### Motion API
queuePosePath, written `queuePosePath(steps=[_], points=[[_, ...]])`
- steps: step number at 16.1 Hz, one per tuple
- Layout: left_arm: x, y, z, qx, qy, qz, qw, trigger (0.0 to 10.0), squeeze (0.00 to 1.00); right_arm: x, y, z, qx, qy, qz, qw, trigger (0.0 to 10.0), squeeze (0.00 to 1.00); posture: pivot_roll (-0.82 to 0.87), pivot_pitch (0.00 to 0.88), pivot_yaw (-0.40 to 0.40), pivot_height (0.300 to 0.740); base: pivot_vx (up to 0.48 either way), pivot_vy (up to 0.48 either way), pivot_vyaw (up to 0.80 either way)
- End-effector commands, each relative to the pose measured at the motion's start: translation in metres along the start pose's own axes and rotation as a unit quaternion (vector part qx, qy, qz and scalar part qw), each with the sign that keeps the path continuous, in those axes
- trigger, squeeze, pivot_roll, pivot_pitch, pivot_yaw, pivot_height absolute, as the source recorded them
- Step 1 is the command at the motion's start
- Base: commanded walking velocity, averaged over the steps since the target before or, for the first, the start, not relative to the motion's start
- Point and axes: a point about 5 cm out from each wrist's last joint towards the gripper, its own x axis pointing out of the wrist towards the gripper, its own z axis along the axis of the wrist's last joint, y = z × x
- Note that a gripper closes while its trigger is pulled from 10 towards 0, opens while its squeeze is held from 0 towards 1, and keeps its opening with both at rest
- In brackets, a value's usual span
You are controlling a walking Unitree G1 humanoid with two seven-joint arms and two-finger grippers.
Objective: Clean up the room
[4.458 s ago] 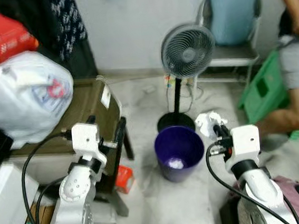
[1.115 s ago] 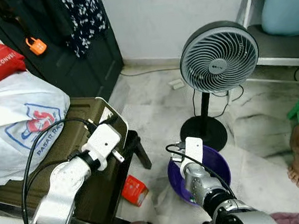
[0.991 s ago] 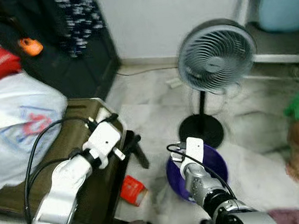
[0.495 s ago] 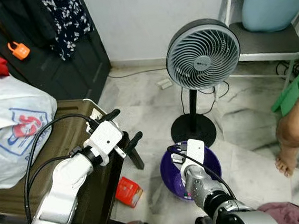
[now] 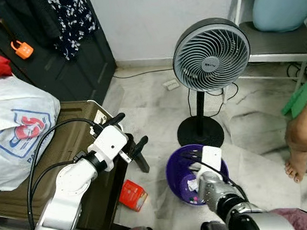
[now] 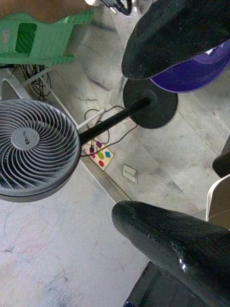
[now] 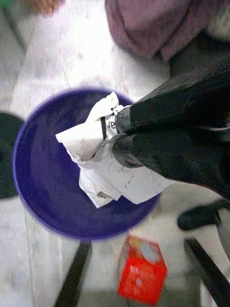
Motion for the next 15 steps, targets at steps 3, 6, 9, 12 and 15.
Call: queuePosePath(steps=[3, 6, 9, 12, 15], points=[[-0.003, 0.002, -0.003, 0.001, 0.007, 0.01, 1.0, 10.0, 0.0, 0.001, -0.004, 0.003, -0.008, -0.015, -0.021, 1.0, 10.0, 0.0, 0.2, 0.108, 0.154, 0.74, 0.0, 0.0, 0.0], [0.0, -0.003, -0.004, -0.003, 0.005, -0.001, 1.0, 10.0, 0.0, 0.003, -0.009, 0.028, 0.005, -0.075, -0.006, 0.997, 10.0, 0.0, 0.18, 0.113, 0.162, 0.74, 0.0, 0.0, 0.0], [0.002, -0.001, -0.004, -0.003, 0.005, 0.003, 1.0, 10.0, 0.0, -0.001, 0.0, 0.05, -0.009, -0.122, 0.015, 0.992, 10.0, 0.0, 0.18, 0.107, 0.16, 0.74, 0.0, 0.0, 0.0], [0.0, -0.003, -0.005, -0.004, 0.006, 0.003, 1.0, 10.0, 0.0, -0.005, 0.013, 0.06, -0.019, -0.143, 0.035, 0.989, 10.0, 0.0, 0.19, 0.104, 0.158, 0.74, 0.0, 0.0, 0.0], [-0.002, -0.003, -0.006, -0.005, 0.008, 0.003, 1.0, 10.0, 0.0, -0.006, 0.016, 0.055, -0.012, -0.135, 0.048, 0.99, 10.0, 1.0, 0.2, 0.103, 0.156, 0.74, 0.0, 0.0, 0.0]])
